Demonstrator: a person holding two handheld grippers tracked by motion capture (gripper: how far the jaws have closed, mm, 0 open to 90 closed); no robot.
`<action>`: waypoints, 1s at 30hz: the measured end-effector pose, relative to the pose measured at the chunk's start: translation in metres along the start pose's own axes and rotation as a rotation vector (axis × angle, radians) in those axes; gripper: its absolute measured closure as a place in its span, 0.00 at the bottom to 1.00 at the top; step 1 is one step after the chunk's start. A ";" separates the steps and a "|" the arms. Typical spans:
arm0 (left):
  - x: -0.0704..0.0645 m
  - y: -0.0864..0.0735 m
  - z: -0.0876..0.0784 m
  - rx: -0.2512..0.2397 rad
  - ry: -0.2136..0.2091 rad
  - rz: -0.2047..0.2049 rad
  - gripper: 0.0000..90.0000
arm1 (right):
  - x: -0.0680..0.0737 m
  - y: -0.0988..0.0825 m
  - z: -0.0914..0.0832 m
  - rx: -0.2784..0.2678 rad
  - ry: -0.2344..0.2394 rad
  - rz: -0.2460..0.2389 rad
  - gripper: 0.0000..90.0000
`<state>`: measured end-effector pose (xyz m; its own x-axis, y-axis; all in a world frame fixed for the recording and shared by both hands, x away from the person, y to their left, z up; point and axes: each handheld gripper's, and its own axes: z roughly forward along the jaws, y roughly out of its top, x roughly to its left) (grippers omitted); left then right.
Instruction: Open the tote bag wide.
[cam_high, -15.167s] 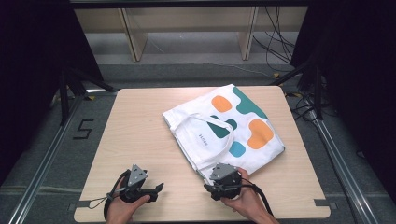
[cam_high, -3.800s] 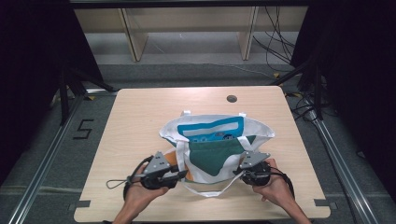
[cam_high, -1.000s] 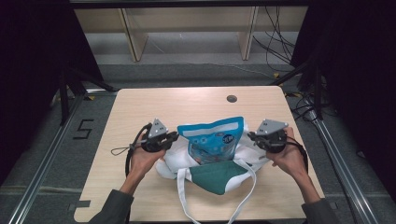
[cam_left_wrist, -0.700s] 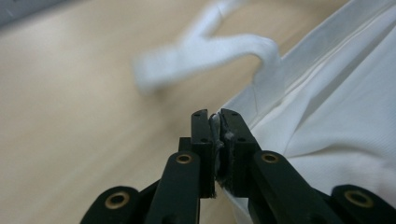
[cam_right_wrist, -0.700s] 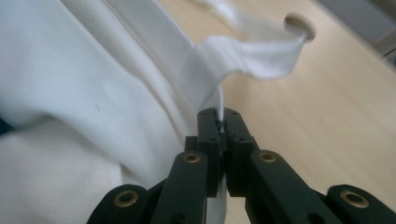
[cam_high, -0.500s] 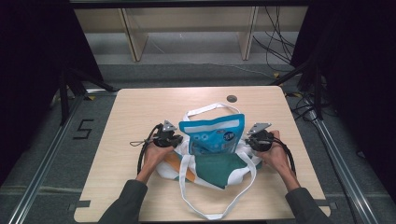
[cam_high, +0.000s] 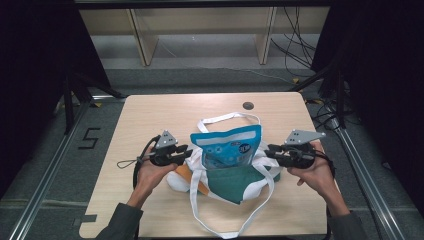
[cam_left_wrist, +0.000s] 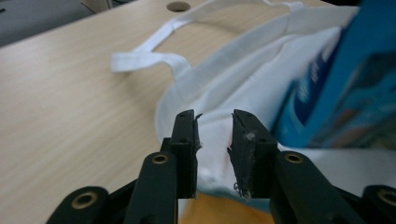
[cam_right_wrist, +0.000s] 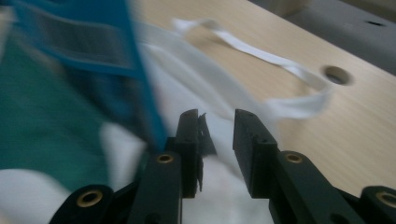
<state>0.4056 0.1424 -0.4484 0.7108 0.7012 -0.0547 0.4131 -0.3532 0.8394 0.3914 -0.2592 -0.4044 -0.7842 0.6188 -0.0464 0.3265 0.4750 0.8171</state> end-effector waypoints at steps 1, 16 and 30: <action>-0.004 -0.006 0.001 -0.005 -0.004 -0.016 0.79 | 0.009 0.002 0.000 0.002 0.040 -0.019 0.80; -0.048 -0.063 0.030 0.128 0.005 0.113 0.89 | 0.050 -0.043 0.069 0.284 0.147 -0.095 1.00; -0.038 -0.060 0.043 0.113 0.115 0.168 0.91 | 0.050 -0.052 0.076 0.278 0.098 -0.058 1.00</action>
<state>0.3787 0.1100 -0.5200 0.7082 0.6902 0.1484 0.3599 -0.5338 0.7652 0.3750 -0.2057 -0.4928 -0.8484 0.5289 -0.0217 0.4011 0.6692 0.6255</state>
